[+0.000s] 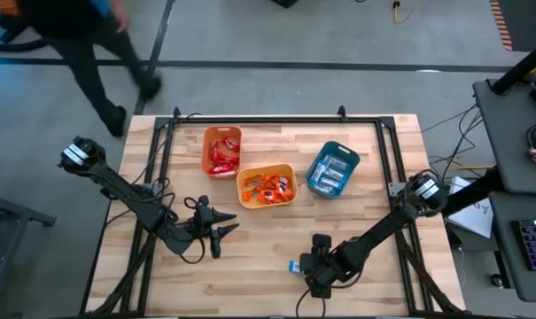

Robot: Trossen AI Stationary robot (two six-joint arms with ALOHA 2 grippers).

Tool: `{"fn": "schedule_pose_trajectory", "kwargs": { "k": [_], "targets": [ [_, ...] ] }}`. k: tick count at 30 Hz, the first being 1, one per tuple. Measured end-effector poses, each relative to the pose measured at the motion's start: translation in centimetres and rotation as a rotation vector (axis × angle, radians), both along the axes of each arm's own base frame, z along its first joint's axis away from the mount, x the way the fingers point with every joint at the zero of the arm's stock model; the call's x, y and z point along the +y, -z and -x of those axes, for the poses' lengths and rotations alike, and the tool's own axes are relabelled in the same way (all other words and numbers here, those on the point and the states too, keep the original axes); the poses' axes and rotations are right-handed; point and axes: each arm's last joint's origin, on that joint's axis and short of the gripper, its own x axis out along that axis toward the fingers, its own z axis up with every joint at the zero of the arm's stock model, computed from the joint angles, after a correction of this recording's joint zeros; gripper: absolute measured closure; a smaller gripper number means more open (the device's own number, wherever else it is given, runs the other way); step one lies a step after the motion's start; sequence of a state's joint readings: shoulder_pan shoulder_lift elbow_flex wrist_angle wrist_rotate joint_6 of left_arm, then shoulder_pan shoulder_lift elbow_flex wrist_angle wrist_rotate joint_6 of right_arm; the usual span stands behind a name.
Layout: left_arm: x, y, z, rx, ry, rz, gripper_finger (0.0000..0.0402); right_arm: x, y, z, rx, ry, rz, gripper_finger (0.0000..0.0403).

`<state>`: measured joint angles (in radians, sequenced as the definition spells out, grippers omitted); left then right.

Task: Sort candy
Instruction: Put the white chocolate into the blue bin

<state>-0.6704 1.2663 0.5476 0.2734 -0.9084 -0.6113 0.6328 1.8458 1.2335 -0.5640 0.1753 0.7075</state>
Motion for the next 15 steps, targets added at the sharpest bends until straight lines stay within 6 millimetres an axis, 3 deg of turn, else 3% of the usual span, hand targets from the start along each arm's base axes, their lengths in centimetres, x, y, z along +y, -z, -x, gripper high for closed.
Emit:
{"fn": "schedule_pose_trajectory", "kwargs": {
  "k": [8,15],
  "targets": [
    [0.0,0.0,0.0,0.002,0.001,-0.001,0.0283,0.1,-1.9,-0.3,-0.026,0.011,-0.021,0.0195],
    [0.0,0.0,0.0,0.004,0.001,-0.002,0.0283,0.5,-1.0,-0.6,-0.012,0.012,-0.013,0.0195]
  ]
}}
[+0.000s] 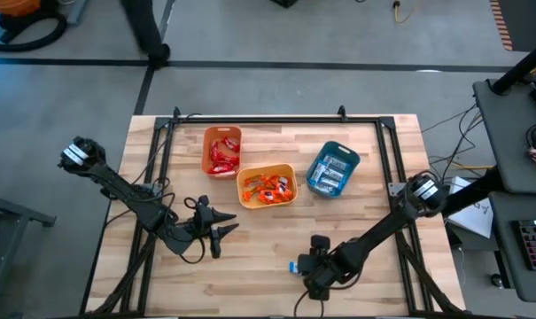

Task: Sort candy
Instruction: Put the white chocolate into the blue bin

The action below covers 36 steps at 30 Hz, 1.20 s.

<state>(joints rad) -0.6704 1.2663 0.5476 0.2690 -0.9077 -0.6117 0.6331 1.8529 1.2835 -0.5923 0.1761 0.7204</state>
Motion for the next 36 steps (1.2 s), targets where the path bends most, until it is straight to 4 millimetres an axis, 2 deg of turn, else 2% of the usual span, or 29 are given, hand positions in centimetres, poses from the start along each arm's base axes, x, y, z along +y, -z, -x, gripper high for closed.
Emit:
{"fn": "schedule_pose_trajectory", "kwargs": {
  "k": [6,10,13,20,23,30,36],
  "targets": [
    [0.0,0.0,0.0,0.000,0.000,0.000,0.0283,0.3,1.9,-0.1,0.053,-0.007,0.018,0.0195],
    [0.0,0.0,0.0,0.001,0.000,-0.001,0.0283,0.4,2.4,-0.1,0.064,-0.020,0.029,0.0203],
    [0.0,0.0,0.0,0.002,0.000,-0.002,0.0283,0.4,2.7,-0.2,0.071,-0.031,0.029,0.0231],
    [0.0,0.0,0.0,0.002,0.000,-0.001,0.0283,0.5,2.8,-0.2,0.083,-0.047,0.021,0.0329],
    [0.0,0.0,0.0,0.002,0.000,-0.001,0.0283,0.4,2.7,-0.2,0.083,-0.054,0.022,0.0349],
    [0.0,0.0,0.0,0.001,0.000,-0.001,0.0283,0.3,1.7,-0.5,0.113,-0.091,0.047,0.0350],
    [0.0,0.0,0.0,0.001,0.001,-0.001,0.0283,-1.1,-1.1,-1.1,0.145,-0.098,0.086,0.0350]
  ]
}}
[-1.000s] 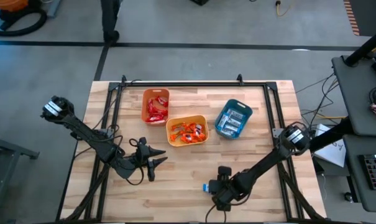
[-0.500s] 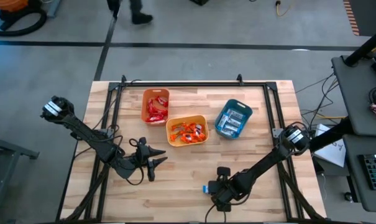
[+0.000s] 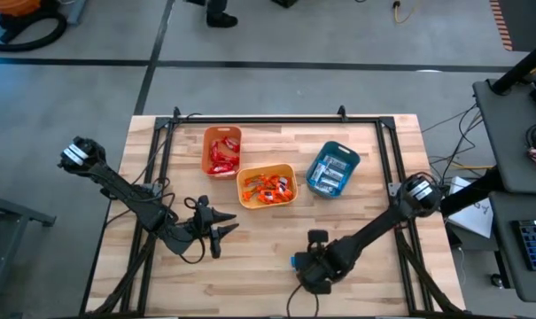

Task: Sort candy
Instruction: Put the white chocolate into the blue bin

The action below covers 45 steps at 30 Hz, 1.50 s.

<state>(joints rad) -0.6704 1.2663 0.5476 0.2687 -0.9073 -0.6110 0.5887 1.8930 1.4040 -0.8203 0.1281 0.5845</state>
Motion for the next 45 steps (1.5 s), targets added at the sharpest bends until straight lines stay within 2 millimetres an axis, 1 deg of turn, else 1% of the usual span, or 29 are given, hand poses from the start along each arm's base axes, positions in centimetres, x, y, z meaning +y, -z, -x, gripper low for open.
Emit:
{"fn": "schedule_pose_trajectory", "kwargs": {
  "k": [3,6,10,15,21,25,28,31,35,40,45],
  "targets": [
    [0.0,0.0,0.0,0.001,0.001,-0.002,0.0283,-1.1,-1.3,-0.5,0.006,-0.001,0.048,0.0350],
    [0.0,0.0,0.0,0.001,0.001,-0.003,0.0283,-2.7,-2.6,-0.9,0.025,0.018,0.123,0.0349],
    [0.0,0.0,0.0,0.003,0.001,-0.004,0.0283,-5.7,-4.6,-1.4,0.046,0.094,0.198,0.0349],
    [0.0,0.0,0.0,0.002,0.001,-0.004,0.0283,-9.6,-7.2,-1.2,0.030,0.194,0.216,0.0349],
    [0.0,0.0,0.0,0.003,0.001,-0.005,0.0283,-14.7,-10.5,0.3,-0.002,0.314,0.300,0.0349],
    [0.0,0.1,0.0,0.006,0.001,-0.007,0.0283,-18.1,-12.5,2.2,-0.052,0.392,0.311,0.0349],
    [0.0,0.1,0.0,0.008,0.001,-0.008,0.0283,-20.6,-13.1,3.9,-0.072,0.464,0.317,0.0349],
    [0.0,0.1,0.0,0.013,0.001,-0.013,0.0283,-22.9,-13.2,5.9,-0.085,0.551,0.316,0.0349],
    [0.1,0.2,0.0,0.015,0.000,-0.014,0.0283,-25.7,-12.0,8.1,-0.084,0.645,0.323,0.0349],
    [0.1,0.2,0.1,0.020,0.000,-0.017,0.0283,-28.4,-9.3,10.1,-0.074,0.704,0.322,0.0349],
    [0.1,0.2,0.1,0.019,0.000,-0.015,0.0283,-30.3,-6.1,11.1,-0.051,0.724,0.267,0.0349]
  ]
}}
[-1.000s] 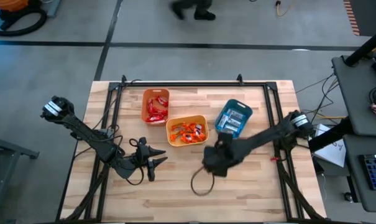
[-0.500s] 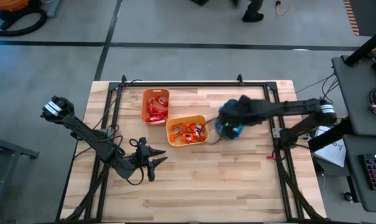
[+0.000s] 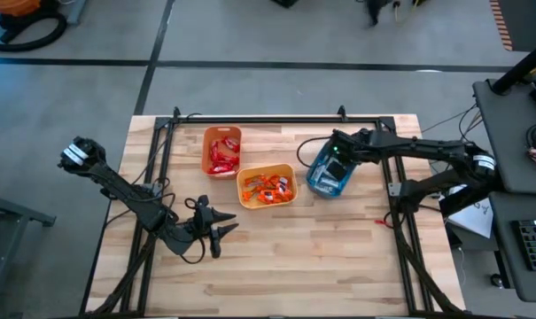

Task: Sort candy
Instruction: Put the white chocolate into the blue bin, then return to Home Position

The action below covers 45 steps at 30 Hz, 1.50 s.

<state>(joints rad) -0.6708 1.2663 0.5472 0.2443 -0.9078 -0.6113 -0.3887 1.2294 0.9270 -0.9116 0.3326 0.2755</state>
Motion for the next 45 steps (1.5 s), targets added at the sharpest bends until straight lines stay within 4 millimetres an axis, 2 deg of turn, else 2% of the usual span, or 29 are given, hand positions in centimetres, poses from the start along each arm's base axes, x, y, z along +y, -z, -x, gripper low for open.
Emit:
{"fn": "schedule_pose_trajectory", "kwargs": {
  "k": [4,8,15,23,27,31,36,45],
  "targets": [
    [0.0,0.0,0.0,0.000,0.000,0.000,0.0283,-0.7,1.9,0.5,0.050,0.007,-0.013,0.0349],
    [0.0,0.0,0.0,0.000,0.000,0.000,0.0283,-0.7,2.7,0.7,0.071,-0.016,-0.017,0.0348],
    [0.0,0.0,0.0,0.000,-0.001,0.000,0.0283,-0.6,2.6,0.6,0.064,-0.025,-0.011,0.0339],
    [0.0,-0.1,0.0,0.000,0.001,-0.006,0.0283,-0.6,2.5,0.7,0.058,-0.013,-0.012,0.0266],
    [0.2,-0.7,0.2,-0.006,0.016,-0.038,0.0283,-0.5,2.2,0.7,0.039,-0.014,-0.032,0.0249],
    [0.3,-1.9,0.4,-0.024,0.038,-0.083,0.0283,-0.4,0.9,0.5,-0.013,-0.017,-0.012,0.0246],
    [0.8,-2.8,1.3,-0.006,0.068,-0.145,0.0283,1.2,-1.3,0.0,-0.165,-0.099,-0.013,0.0248],
    [1.4,-2.2,3.3,0.125,0.122,-0.258,0.0283,6.9,-4.6,0.4,-0.467,-0.438,0.085,0.0252]
  ]
}}
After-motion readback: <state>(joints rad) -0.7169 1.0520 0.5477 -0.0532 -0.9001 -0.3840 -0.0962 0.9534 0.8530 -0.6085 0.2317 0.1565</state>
